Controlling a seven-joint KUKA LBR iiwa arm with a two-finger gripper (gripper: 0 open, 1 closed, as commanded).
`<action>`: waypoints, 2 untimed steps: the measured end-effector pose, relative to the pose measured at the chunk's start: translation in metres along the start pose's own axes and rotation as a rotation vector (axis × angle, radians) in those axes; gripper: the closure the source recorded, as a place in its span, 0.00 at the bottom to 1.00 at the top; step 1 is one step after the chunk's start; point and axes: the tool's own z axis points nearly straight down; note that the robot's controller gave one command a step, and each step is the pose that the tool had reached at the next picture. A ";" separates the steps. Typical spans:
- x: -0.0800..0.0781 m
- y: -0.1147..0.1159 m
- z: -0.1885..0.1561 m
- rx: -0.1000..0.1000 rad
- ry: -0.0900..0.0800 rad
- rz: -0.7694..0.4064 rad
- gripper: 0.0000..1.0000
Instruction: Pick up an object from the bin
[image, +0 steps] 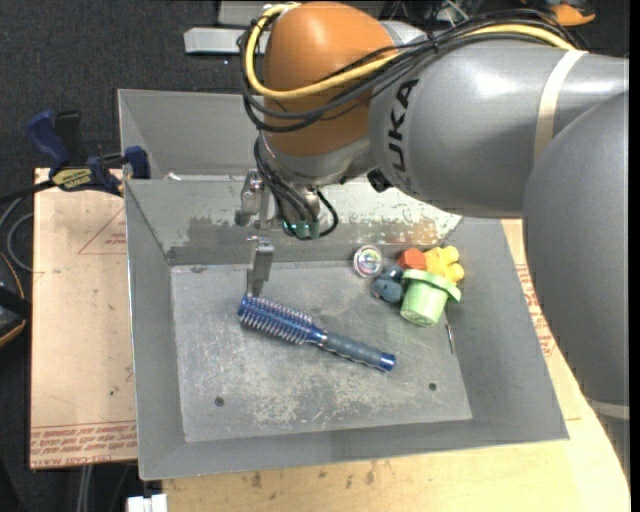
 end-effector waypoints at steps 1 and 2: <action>0.026 -0.085 0.172 -0.004 -0.019 -0.149 0.00; 0.043 -0.066 0.142 -0.002 -0.010 -0.128 0.00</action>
Offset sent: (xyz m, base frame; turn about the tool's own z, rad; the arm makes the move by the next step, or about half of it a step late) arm -0.0299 -0.0863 -0.1738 -0.1533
